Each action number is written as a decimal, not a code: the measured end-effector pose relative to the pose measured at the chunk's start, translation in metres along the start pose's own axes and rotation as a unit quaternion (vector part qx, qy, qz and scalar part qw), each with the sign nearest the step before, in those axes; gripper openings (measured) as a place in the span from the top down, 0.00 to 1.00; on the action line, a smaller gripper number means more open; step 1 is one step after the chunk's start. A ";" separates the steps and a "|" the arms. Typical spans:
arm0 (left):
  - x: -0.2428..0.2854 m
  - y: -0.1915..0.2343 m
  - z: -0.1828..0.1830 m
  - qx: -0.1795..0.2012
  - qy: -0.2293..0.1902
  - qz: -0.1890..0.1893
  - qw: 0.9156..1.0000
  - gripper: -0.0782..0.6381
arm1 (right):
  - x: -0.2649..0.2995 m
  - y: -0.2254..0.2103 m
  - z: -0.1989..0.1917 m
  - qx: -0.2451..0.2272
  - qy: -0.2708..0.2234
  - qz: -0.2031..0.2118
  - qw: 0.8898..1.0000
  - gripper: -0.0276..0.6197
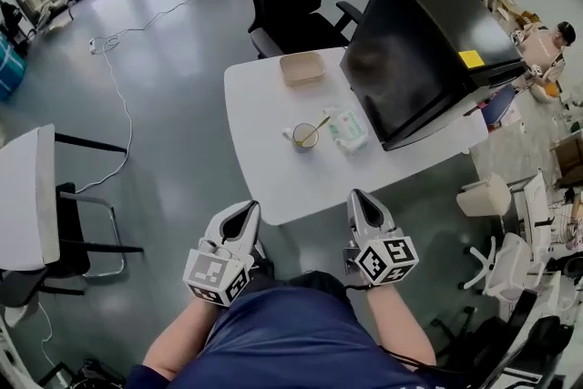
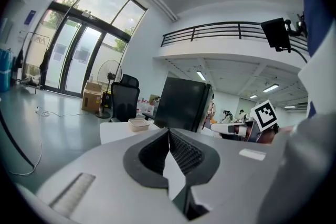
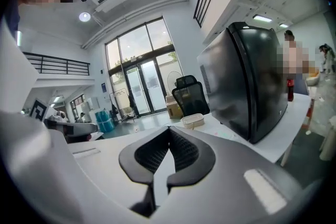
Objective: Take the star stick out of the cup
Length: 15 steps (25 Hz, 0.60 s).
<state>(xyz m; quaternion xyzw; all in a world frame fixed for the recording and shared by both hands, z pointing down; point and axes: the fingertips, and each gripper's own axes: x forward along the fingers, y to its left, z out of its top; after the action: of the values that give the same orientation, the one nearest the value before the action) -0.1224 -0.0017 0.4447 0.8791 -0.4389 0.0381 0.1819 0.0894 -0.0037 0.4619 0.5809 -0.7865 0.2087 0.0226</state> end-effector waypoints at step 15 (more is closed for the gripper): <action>0.032 0.051 0.003 -0.023 0.017 0.010 1.000 0.88 | 0.092 -0.039 -0.004 0.031 0.031 -0.019 0.999 0.95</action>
<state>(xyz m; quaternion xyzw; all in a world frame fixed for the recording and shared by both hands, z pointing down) -0.1428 -0.0547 0.4636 0.8693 -0.4457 0.0446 0.2090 0.0945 -0.0949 0.5031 0.5890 -0.7677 0.2504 0.0334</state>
